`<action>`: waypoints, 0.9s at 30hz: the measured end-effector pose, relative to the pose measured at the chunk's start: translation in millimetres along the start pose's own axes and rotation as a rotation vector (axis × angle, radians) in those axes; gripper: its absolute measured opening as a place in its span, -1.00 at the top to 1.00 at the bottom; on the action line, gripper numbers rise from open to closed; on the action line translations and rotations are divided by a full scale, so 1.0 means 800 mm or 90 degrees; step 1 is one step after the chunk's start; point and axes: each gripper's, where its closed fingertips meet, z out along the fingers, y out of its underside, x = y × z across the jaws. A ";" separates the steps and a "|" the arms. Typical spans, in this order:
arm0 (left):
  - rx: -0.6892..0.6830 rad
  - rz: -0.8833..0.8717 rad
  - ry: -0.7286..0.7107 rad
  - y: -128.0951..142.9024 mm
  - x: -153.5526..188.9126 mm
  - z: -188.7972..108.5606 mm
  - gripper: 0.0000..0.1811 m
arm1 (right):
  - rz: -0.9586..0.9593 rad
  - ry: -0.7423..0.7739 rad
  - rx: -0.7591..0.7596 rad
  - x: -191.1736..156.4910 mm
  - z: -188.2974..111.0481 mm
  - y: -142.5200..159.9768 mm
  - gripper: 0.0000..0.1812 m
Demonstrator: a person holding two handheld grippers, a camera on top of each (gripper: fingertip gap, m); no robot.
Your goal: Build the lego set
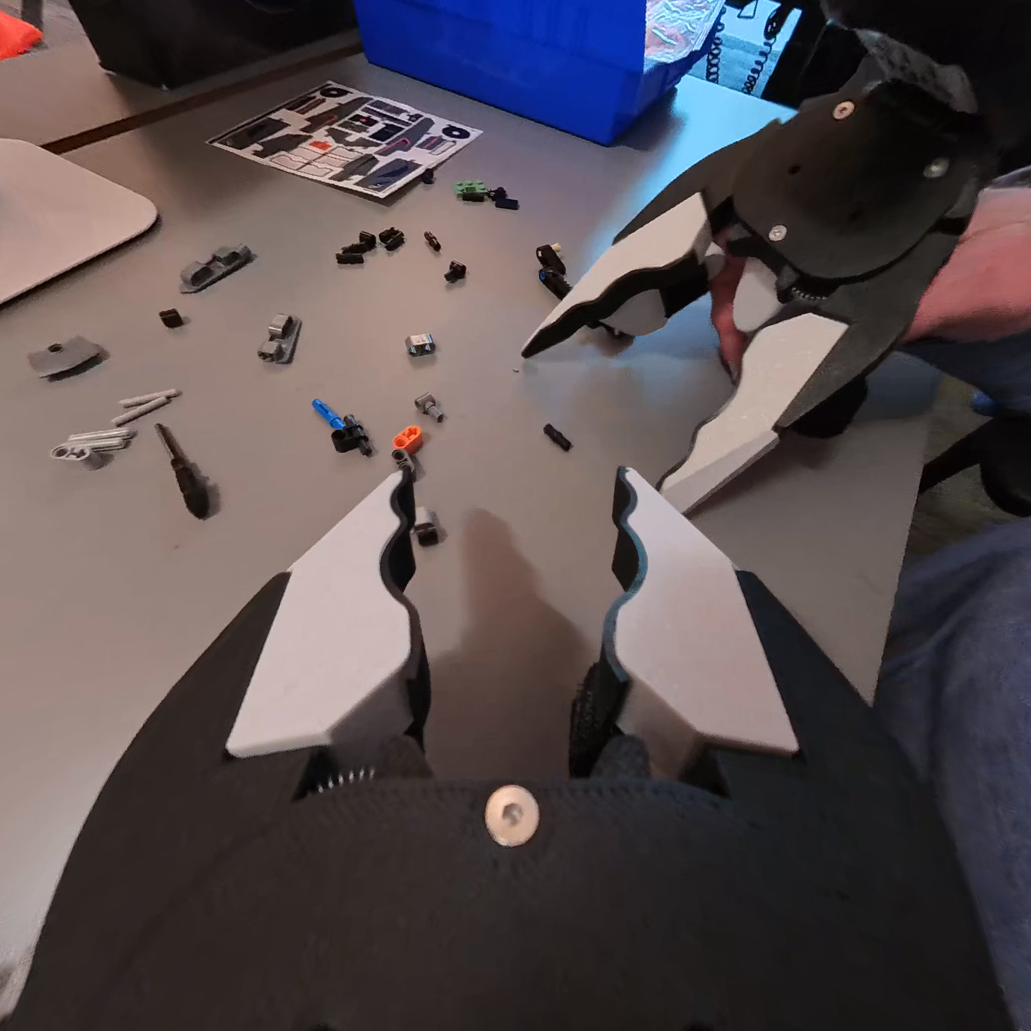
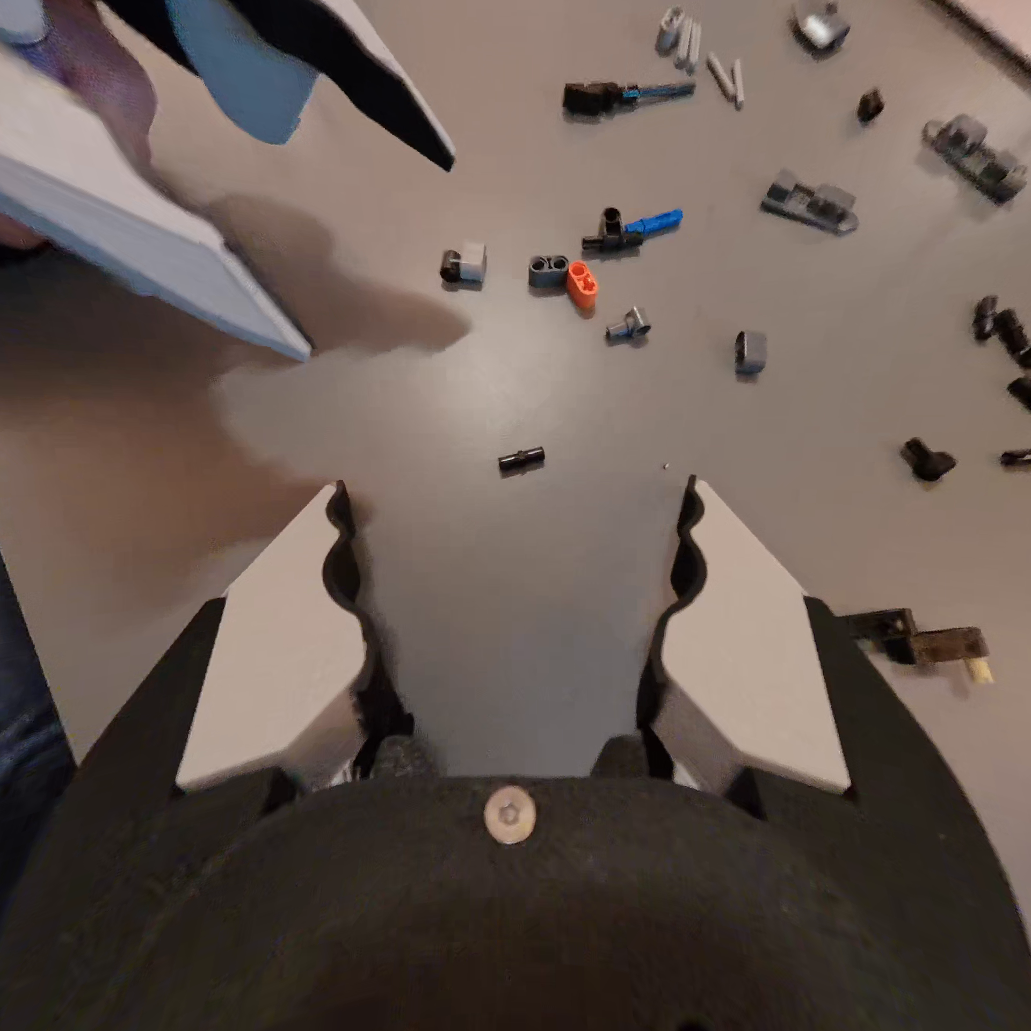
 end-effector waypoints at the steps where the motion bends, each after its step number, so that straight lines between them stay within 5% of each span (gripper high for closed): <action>1: -0.003 0.002 0.003 0.000 0.001 0.003 0.23 | 0.008 -0.002 -0.005 0.002 0.001 0.001 -0.31; 7: -0.006 0.017 0.011 -0.005 0.004 0.013 0.25 | -0.004 -0.011 -0.026 0.015 0.006 0.001 -0.49; 11: -0.012 0.023 0.022 -0.007 0.006 0.022 0.25 | -0.014 -0.006 -0.006 0.022 0.007 -0.005 -0.36; 14: -0.014 0.027 0.025 -0.008 0.008 0.026 0.26 | 0.017 0.011 -0.031 0.032 0.013 0.000 -0.70; 27: -0.009 0.019 0.019 -0.012 0.002 0.029 0.30 | 0.018 0.012 -0.032 0.034 0.014 0.000 -0.71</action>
